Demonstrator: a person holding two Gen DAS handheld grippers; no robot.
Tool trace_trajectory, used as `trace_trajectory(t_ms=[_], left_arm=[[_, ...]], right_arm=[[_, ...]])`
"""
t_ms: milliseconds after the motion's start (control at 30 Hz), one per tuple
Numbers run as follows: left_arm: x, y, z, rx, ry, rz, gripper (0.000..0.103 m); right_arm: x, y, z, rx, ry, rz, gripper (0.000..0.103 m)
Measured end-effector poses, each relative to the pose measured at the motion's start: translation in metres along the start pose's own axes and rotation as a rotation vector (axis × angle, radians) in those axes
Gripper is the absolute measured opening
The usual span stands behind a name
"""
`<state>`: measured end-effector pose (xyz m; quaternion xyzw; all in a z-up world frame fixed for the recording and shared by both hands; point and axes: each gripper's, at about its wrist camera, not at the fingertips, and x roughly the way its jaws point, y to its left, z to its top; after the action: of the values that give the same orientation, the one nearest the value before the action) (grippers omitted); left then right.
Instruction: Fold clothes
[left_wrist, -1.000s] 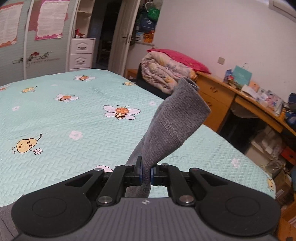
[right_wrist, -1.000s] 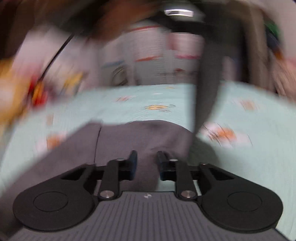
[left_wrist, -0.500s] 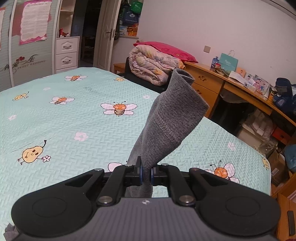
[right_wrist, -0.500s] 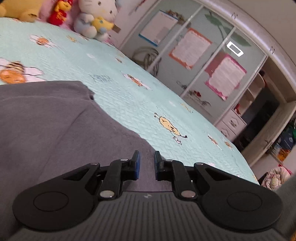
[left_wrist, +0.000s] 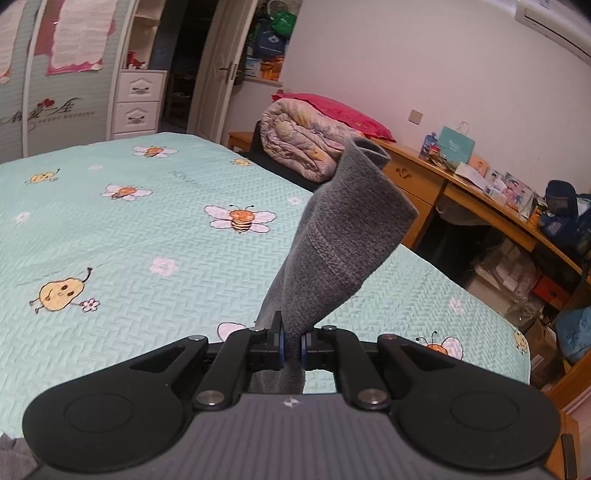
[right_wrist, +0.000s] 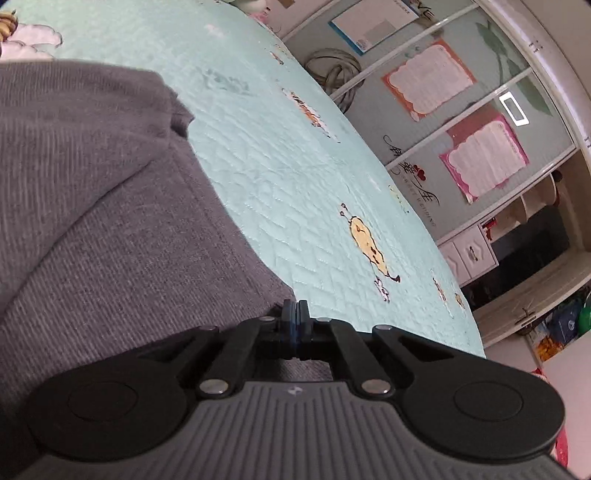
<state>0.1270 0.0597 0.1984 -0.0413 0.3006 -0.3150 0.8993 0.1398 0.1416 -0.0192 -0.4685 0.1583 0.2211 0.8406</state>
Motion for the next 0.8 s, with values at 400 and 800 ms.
trace_trajectory(t_ms=[400, 800], left_arm=[[-0.012, -0.017, 0.005, -0.039, -0.027, 0.055, 0.007], [0.002, 0.010, -0.005, -0.096, -0.016, 0.037, 0.008]], right_arm=[[-0.094, -0.002, -0.025, 0.074, -0.086, -0.074, 0.001], [0.015, -0.003, -0.016, 0.069, 0.086, -0.018, 0.000]])
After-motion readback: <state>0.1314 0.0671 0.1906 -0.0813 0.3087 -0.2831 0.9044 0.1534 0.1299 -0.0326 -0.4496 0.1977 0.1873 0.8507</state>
